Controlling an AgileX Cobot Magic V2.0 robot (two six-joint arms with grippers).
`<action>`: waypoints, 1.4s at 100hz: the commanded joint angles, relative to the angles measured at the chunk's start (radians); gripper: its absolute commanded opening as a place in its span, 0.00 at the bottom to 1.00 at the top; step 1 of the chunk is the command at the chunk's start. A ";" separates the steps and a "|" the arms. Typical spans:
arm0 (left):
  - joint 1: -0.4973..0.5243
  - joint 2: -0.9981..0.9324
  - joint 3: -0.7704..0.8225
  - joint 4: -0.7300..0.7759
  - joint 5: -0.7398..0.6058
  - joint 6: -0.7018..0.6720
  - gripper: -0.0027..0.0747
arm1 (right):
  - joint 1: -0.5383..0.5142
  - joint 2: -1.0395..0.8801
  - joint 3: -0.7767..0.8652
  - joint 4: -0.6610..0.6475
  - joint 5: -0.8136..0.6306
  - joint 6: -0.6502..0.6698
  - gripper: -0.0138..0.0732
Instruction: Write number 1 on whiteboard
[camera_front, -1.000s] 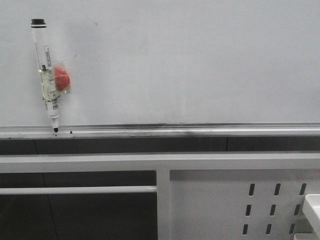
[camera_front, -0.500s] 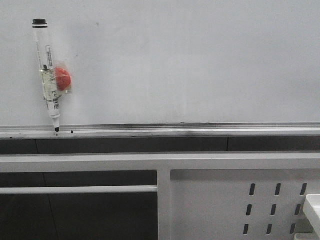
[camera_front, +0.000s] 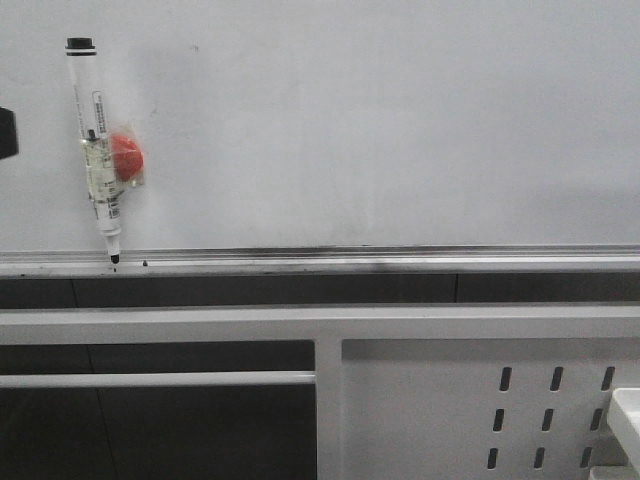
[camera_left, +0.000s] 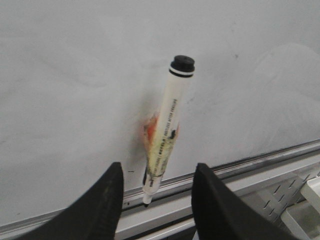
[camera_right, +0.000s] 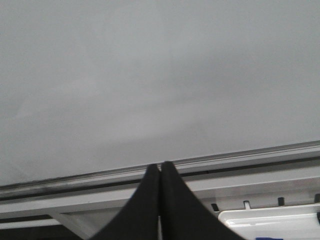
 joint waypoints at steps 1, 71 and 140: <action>-0.039 0.077 -0.019 -0.010 -0.214 0.000 0.42 | 0.029 0.012 -0.033 -0.016 -0.081 -0.002 0.08; -0.085 0.584 -0.013 -0.037 -0.768 -0.101 0.42 | 0.069 0.012 -0.033 -0.016 -0.080 -0.002 0.08; -0.085 0.639 -0.015 -0.090 -0.893 -0.135 0.42 | 0.069 0.012 -0.033 -0.016 -0.080 -0.002 0.08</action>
